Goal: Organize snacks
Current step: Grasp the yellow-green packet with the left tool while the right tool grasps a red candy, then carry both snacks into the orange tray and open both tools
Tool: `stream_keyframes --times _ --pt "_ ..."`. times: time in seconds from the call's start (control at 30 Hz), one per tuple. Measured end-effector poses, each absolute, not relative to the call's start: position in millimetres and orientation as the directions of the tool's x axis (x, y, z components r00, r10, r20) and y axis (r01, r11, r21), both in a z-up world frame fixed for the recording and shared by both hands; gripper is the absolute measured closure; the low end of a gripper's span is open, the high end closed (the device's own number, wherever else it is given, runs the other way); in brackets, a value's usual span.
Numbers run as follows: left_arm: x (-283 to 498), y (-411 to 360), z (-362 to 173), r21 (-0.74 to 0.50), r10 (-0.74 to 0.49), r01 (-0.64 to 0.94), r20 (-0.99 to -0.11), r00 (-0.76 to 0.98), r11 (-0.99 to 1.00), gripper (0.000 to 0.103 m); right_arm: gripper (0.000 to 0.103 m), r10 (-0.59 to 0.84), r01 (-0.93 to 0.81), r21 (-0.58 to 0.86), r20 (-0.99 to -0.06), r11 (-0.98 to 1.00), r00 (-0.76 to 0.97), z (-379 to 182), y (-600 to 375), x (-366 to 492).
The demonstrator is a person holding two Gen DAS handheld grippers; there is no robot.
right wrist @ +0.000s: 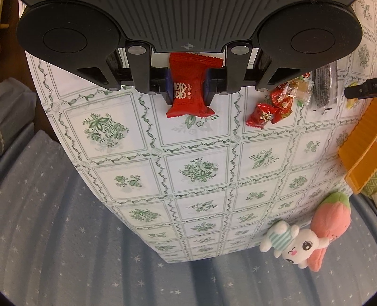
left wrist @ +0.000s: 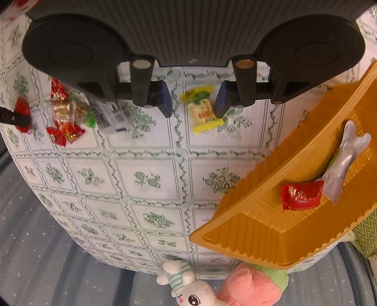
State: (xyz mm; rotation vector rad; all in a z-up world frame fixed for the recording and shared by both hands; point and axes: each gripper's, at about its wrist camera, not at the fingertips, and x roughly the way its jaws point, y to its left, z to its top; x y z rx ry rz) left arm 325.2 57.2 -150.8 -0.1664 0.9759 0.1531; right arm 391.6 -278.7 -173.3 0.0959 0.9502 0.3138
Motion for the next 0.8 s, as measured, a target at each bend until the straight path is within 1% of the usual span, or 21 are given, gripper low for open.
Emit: stream_keyframes --times 0.03,0.23,0.43,0.8 --pt "326.3 56.8 -151.1 -0.065 0.059 -0.202 -0.83 0.555 0.977 0.068 0.077 0.304 -0.219 0.218 -0.784 0.951 0.541 -172.8 -279.6 390.8" --pt "325.8 56.2 -152.8 -0.02 0.092 -0.188 -0.819 0.566 0.982 0.083 0.077 0.309 -0.214 0.227 -0.784 0.95 0.538 -171.9 -281.9 386.8" --pt "323.0 55.8 -152.6 -0.004 0.093 -0.166 -0.817 0.569 0.986 0.084 0.077 0.318 -0.226 0.23 -0.785 0.946 0.532 -171.9 -279.8 384.3" --pt "310.8 55.4 -138.7 -0.037 0.061 -0.155 -0.813 0.579 0.987 0.084 0.077 0.382 -0.3 0.254 -0.761 0.919 0.525 -154.6 -263.3 384.1"
